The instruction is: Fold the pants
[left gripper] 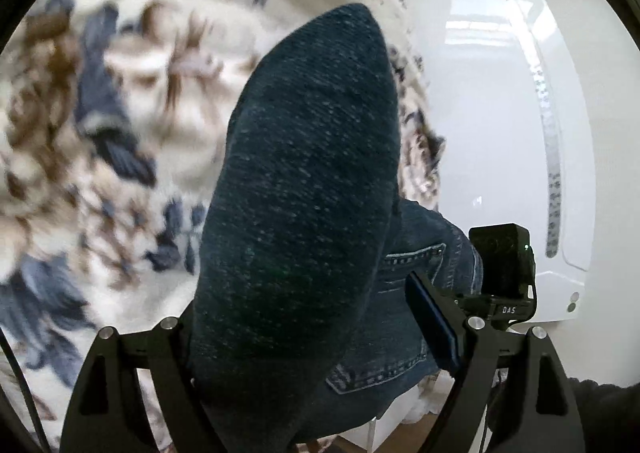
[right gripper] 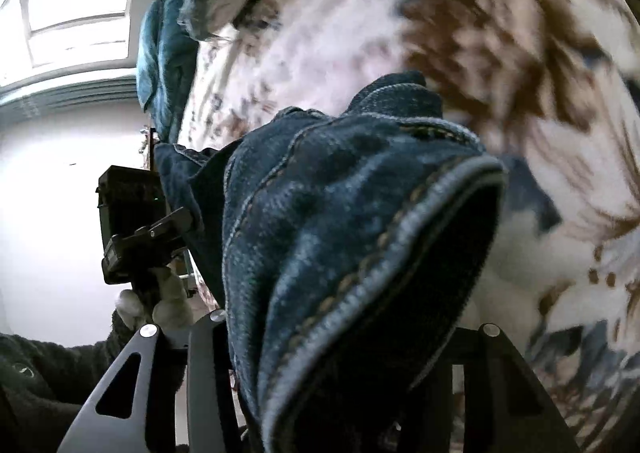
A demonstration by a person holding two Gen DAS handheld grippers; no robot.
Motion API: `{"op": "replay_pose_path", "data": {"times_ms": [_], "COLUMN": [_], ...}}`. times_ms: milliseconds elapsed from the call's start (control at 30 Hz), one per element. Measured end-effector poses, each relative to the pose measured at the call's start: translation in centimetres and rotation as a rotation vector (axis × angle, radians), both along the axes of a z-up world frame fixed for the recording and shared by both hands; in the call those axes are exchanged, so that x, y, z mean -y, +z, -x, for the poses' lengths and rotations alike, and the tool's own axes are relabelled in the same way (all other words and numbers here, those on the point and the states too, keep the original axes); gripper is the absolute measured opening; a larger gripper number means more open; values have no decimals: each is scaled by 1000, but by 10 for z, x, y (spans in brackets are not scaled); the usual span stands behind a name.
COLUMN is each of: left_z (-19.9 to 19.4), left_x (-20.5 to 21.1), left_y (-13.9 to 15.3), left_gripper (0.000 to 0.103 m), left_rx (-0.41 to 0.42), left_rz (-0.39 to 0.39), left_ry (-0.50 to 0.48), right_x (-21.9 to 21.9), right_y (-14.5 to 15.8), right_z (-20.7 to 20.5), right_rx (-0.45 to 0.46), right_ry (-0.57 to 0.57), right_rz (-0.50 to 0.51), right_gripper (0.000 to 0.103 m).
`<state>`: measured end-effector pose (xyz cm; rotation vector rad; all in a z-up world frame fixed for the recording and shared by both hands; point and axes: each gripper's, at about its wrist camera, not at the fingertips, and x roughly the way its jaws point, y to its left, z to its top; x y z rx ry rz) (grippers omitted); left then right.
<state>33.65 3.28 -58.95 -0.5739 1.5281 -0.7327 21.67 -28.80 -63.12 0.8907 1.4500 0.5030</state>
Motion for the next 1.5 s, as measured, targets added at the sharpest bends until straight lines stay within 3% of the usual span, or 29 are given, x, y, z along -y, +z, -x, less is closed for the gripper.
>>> {"op": "replay_pose_path", "data": {"times_ms": [167, 267, 467, 633, 767, 900, 1067, 1100, 1133, 1233, 1400, 1467, 1500], "left_z": [-41, -82, -194, -301, -375, -428, -467, -467, -466, -460, -439, -431, -427], "left_x": [-10, -19, -38, -52, -61, -54, -50, -51, -51, -50, -47, -43, -41], "left_y": [55, 93, 163, 187, 170, 116, 24, 14, 9, 20, 32, 39, 45], "left_gripper": [83, 83, 83, 83, 83, 83, 87, 87, 87, 87, 86, 86, 86], "left_rx": [52, 90, 188, 244, 265, 229, 153, 134, 124, 171, 164, 176, 194], "left_rz": [-12, -28, -44, -39, -68, -103, -388, -361, -349, -359, -353, -379, -400], "left_ry": [32, 62, 134, 177, 178, 158, 114, 103, 103, 112, 113, 107, 109], "right_x": [-18, -31, -42, -74, -88, -87, -66, -61, -59, -55, -50, -50, -50], "right_y": [57, 93, 178, 210, 200, 150, 77, 67, 64, 66, 88, 96, 107], "right_z": [-42, -92, -225, -364, -456, -522, -544, -546, -546, -550, -558, -560, -557], "right_rx": [62, 111, 239, 298, 300, 254, 138, 121, 118, 117, 126, 117, 125], "right_ry": [11, 41, 98, 138, 149, 123, 79, 68, 64, 58, 55, 69, 70], "right_rz": [-12, -15, 0, 18, 37, 68, 177, 179, 190, 195, 302, 339, 416], "right_gripper": [49, 49, 49, 49, 49, 49, 49, 52, 57, 62, 64, 73, 85]}}
